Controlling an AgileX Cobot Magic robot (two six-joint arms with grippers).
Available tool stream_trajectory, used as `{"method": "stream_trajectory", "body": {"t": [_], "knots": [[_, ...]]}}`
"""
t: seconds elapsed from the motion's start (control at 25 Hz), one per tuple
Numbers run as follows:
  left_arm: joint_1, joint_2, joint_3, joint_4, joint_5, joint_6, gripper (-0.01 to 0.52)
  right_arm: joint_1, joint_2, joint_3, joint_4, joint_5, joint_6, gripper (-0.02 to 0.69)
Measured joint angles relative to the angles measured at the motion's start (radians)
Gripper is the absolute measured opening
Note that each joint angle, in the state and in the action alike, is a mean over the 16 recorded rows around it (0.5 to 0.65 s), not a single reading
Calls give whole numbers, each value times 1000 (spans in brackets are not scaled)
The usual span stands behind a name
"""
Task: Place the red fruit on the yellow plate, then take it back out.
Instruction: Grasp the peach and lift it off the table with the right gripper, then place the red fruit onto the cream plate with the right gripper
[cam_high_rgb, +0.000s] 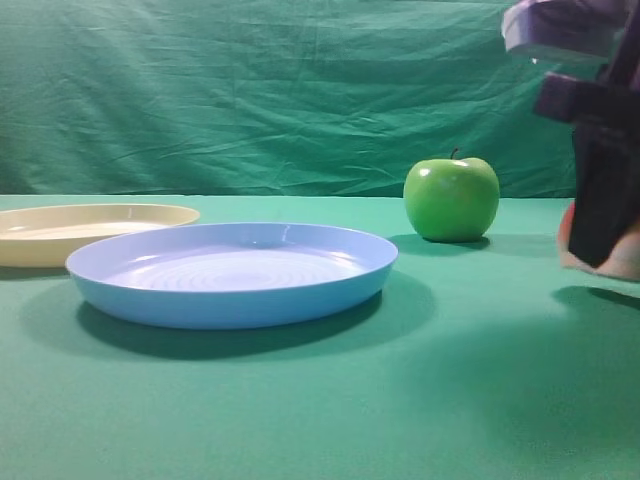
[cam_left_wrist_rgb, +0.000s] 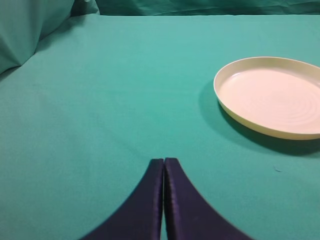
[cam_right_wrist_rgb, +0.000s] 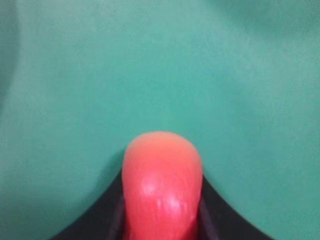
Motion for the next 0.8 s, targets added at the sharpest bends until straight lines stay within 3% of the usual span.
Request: {"method": "stream_trajectory", "body": {"t": [0.4, 0.8], "knots": [[0, 0, 0, 0, 0, 0, 0, 76, 83, -379, 52, 38, -14, 197], [0, 0, 0, 0, 0, 0, 0, 240, 353, -707, 61, 65, -62, 197]]}}
